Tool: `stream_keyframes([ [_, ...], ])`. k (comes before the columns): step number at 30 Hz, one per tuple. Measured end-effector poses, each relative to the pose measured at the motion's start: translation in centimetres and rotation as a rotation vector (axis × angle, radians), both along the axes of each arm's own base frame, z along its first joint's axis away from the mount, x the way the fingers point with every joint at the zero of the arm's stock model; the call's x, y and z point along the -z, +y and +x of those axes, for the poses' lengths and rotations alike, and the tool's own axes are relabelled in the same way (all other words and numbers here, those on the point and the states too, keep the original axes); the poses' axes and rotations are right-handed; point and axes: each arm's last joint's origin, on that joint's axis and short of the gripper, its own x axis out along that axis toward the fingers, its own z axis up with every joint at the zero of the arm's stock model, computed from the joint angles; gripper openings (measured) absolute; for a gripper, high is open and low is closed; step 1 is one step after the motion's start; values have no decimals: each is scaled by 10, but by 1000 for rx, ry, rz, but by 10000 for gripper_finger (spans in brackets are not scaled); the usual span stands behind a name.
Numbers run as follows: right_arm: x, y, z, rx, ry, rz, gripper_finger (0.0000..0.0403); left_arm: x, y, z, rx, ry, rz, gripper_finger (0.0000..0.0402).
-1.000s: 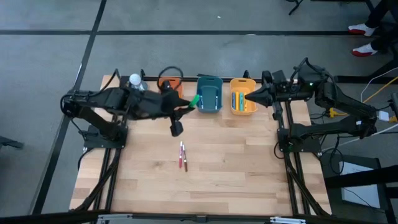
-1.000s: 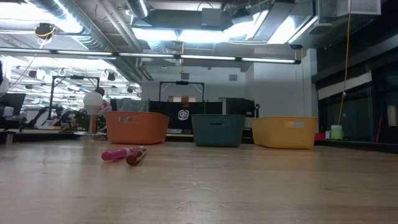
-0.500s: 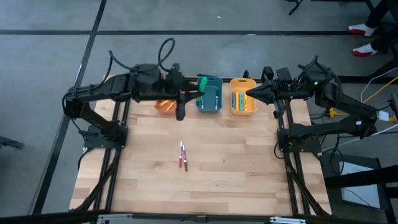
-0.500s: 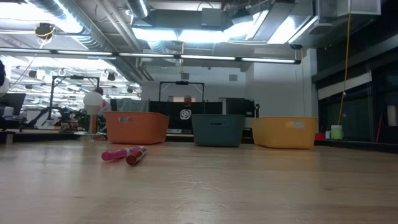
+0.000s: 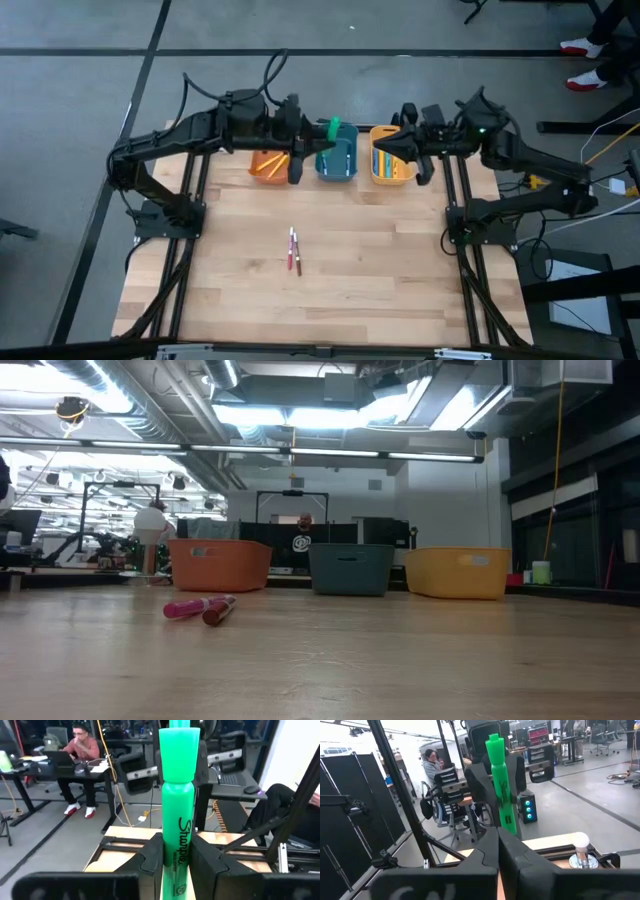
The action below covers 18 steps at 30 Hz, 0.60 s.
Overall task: Pick & Place Markers
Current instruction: Put the green highlighter pen into the yellow bin
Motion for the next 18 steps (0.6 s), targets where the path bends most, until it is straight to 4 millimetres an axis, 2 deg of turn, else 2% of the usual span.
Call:
stream_keyframes([
  [9,-1,-5,21,3,-73,-38,9,1,0,5,42,-16,8,63],
  [18,-7,-6,24,40,-150,-56,94,1,0,6,59,-14,14,63],
])
